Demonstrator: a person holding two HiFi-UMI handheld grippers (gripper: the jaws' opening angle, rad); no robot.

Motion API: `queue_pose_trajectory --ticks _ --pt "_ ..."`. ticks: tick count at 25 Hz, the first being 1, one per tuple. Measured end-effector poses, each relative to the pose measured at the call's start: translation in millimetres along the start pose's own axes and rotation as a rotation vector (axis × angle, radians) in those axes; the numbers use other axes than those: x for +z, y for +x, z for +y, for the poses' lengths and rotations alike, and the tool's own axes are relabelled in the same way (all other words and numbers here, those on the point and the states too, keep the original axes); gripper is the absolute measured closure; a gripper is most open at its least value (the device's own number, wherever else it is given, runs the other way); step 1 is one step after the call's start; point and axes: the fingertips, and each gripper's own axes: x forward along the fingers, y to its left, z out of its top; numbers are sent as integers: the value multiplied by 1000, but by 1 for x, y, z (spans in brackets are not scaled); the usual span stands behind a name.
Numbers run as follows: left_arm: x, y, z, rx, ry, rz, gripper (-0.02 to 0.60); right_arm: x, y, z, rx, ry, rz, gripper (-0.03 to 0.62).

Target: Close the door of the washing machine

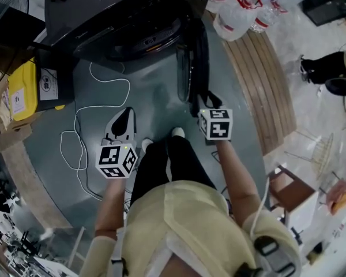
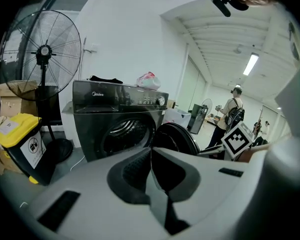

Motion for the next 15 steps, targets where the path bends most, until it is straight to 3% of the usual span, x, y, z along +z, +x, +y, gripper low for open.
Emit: queue_pose_trajectory --ticks 6,15 --pt "-6 -16 20 18 -80 -5 577 2 7 25 -12 46 21 461" --pt "-7 -19 55 8 -98 -12 577 12 21 68 -58 115 48 459"
